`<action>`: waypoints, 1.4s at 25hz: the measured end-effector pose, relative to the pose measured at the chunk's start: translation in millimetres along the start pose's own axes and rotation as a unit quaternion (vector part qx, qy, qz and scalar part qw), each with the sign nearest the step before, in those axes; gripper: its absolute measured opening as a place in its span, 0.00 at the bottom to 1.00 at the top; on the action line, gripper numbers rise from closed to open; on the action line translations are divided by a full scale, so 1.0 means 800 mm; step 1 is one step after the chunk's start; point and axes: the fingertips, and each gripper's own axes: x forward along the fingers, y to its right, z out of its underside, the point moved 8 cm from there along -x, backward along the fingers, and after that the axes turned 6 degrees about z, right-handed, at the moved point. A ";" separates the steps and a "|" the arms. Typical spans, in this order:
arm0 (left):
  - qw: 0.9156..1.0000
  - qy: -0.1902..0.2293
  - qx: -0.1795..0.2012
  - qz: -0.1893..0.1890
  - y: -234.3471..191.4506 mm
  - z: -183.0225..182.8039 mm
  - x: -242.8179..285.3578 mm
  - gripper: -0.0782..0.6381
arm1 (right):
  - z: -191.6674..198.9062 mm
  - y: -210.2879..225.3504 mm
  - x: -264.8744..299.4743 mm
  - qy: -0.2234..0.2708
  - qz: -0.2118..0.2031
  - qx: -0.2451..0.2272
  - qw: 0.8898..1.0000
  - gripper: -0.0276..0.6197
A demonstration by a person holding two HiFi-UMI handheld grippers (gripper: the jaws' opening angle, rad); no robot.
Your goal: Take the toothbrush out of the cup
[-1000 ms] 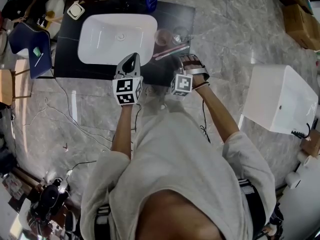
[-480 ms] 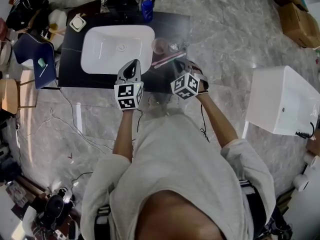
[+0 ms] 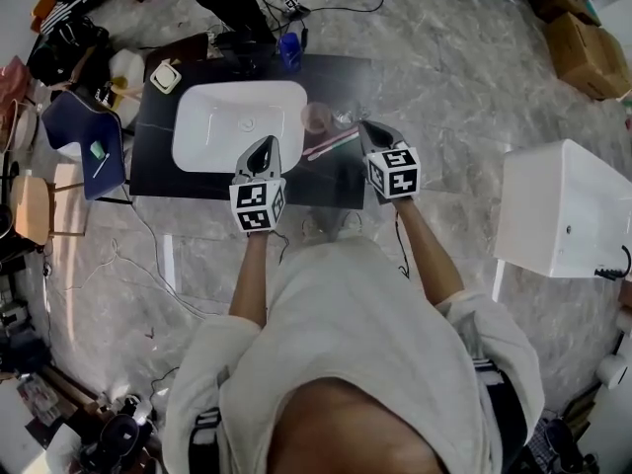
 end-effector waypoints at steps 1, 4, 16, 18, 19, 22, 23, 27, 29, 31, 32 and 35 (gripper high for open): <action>1.000 0.003 0.002 -0.001 0.000 -0.004 0.001 0.15 | -0.007 0.002 -0.002 0.011 0.003 0.004 1.000 0.06; 1.000 0.015 0.009 -0.001 0.002 -0.016 0.003 0.15 | -0.029 0.006 -0.010 0.040 0.010 -0.002 0.999 0.06; 0.997 0.061 0.042 -0.001 0.000 -0.082 0.014 0.15 | -0.102 0.021 -0.051 0.137 0.043 -0.049 0.988 0.06; 0.997 0.066 0.047 0.001 0.001 -0.086 0.015 0.15 | -0.105 0.023 -0.054 0.146 0.046 -0.052 0.987 0.06; 0.996 0.069 0.048 0.001 0.003 -0.088 0.016 0.15 | -0.106 0.024 -0.056 0.149 0.047 -0.052 0.986 0.06; 0.996 0.073 0.051 0.003 0.005 -0.093 0.017 0.15 | -0.111 0.025 -0.060 0.155 0.053 -0.058 0.985 0.06; 0.996 0.073 0.051 0.004 0.005 -0.094 0.018 0.15 | -0.112 0.026 -0.060 0.156 0.054 -0.060 0.984 0.06; 0.996 0.073 0.051 0.005 0.004 -0.094 0.020 0.15 | -0.112 0.027 -0.059 0.154 0.057 -0.062 0.984 0.06; 0.996 0.073 0.050 0.005 0.003 -0.094 0.021 0.15 | -0.111 0.026 -0.058 0.152 0.056 -0.063 0.985 0.06; 0.996 0.073 0.049 0.005 0.002 -0.094 0.021 0.15 | -0.110 0.023 -0.055 0.149 0.054 -0.065 0.985 0.06; 0.996 0.073 0.049 0.006 0.001 -0.094 0.022 0.15 | -0.109 0.023 -0.054 0.148 0.053 -0.066 0.985 0.06; 0.996 0.075 0.050 0.006 0.002 -0.094 0.022 0.15 | -0.107 0.022 -0.053 0.146 0.052 -0.069 0.985 0.06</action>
